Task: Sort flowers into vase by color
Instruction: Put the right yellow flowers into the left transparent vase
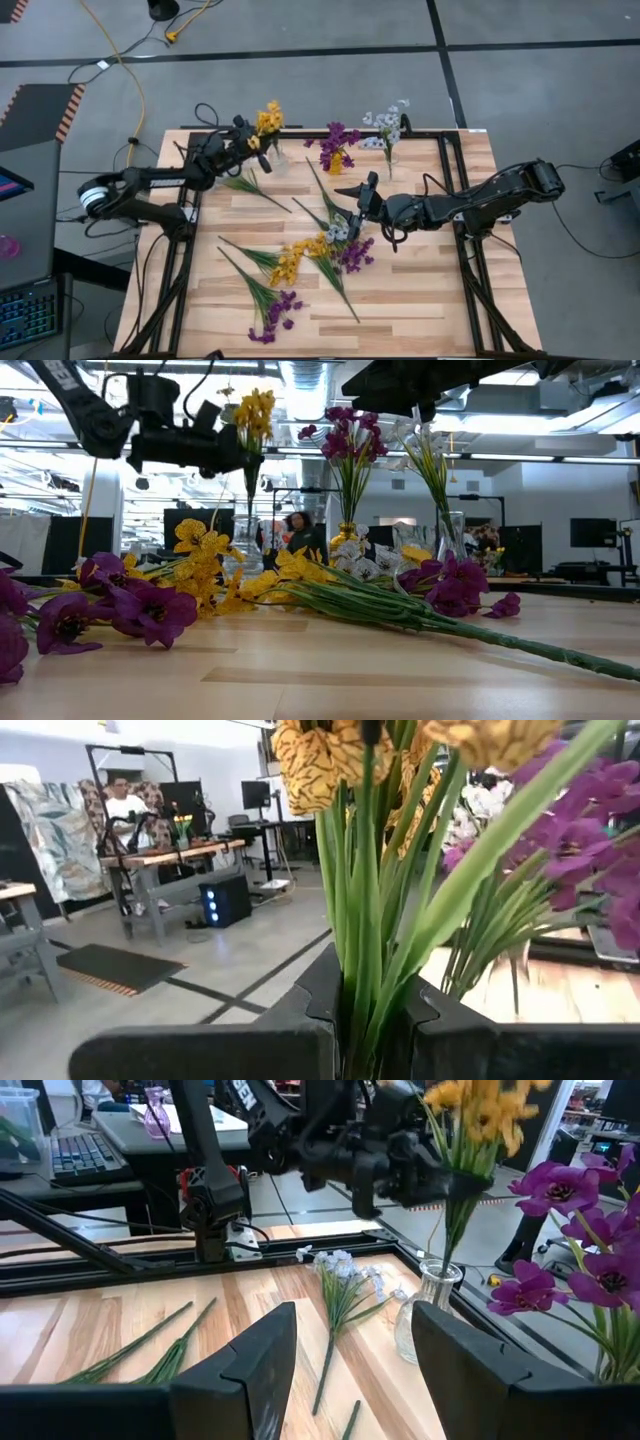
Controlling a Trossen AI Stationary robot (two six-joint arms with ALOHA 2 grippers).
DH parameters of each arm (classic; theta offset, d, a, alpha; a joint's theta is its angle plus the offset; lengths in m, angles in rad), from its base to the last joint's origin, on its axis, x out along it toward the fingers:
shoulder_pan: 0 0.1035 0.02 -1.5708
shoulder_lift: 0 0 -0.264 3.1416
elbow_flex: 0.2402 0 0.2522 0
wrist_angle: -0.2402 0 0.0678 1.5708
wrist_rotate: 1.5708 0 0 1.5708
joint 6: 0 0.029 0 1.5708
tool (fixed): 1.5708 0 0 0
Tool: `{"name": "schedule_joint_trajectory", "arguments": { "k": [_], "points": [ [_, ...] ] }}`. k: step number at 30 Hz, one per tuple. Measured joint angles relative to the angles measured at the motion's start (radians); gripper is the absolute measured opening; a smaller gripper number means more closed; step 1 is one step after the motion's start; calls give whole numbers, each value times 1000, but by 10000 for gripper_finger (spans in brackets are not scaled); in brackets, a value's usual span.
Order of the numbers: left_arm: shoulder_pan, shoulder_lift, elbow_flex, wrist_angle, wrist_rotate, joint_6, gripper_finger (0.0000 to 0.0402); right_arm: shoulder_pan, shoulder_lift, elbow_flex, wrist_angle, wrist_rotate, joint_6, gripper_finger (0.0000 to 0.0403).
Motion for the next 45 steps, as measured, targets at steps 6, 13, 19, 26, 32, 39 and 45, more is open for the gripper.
{"name": "schedule_joint_trajectory", "arguments": {
  "k": [6, 13, 19, 26, 32, 39, 45],
  "points": [
    [0, 84, 0, 4, -10, -12, 16, 0, 0, 0, -1, 0, -1, 226],
    [0, 122, 0, -11, -58, -12, 16, 0, 0, 0, -3, 0, -3, 226],
    [0, 123, 0, -10, -52, -14, 17, 0, 0, 0, -18, 0, -3, 226],
    [0, 123, 1, -9, -52, -30, 67, 0, 0, 0, -21, 0, -3, 226],
    [0, 123, 1, -6, -57, -16, 141, 0, 0, 0, -22, 0, -3, 226],
    [0, 84, 1, -27, -59, 34, 210, 0, 0, 0, -22, 0, 0, 226],
    [0, -36, 2, -164, -107, 67, 239, 0, 0, 0, -23, 0, 0, 226]
  ]
}}
